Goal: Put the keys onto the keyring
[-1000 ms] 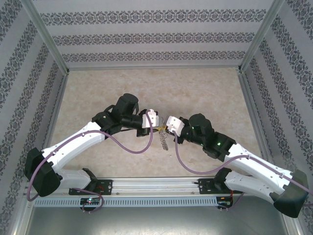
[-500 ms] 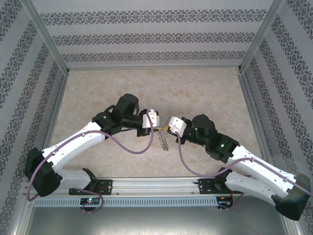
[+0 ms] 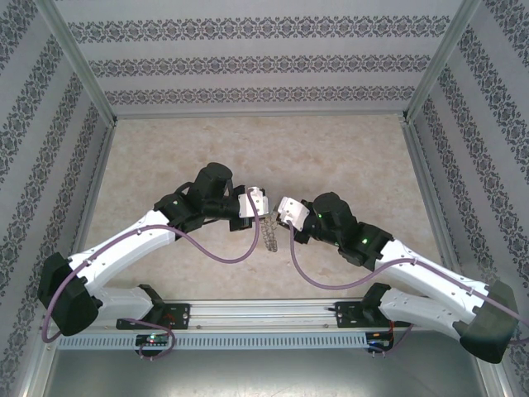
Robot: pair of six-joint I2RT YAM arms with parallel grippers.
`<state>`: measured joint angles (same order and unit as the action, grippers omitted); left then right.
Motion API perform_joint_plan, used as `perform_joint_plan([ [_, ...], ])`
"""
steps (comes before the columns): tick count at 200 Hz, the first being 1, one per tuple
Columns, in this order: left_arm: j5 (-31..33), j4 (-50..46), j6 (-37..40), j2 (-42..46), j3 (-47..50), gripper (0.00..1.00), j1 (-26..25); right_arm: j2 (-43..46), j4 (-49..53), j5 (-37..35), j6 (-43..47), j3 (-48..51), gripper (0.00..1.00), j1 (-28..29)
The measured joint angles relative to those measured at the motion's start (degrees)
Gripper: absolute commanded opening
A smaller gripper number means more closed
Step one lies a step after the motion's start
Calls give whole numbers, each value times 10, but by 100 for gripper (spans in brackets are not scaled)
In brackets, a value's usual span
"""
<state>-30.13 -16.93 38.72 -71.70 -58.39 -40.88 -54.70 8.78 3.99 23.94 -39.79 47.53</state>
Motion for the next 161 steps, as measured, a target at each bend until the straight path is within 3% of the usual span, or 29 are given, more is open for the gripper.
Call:
perform_joint_plan([
  [44,-3,-6,0,0,0,0,0,1,0,-1,-2,0,0,0],
  [103,-26,-4,-12,-19,-8,3,0,22,-9,3,-13,0,0,4],
  [161,-39,2,-49,-25,-8,31,0,17,-3,3,-12,-11,0,4],
])
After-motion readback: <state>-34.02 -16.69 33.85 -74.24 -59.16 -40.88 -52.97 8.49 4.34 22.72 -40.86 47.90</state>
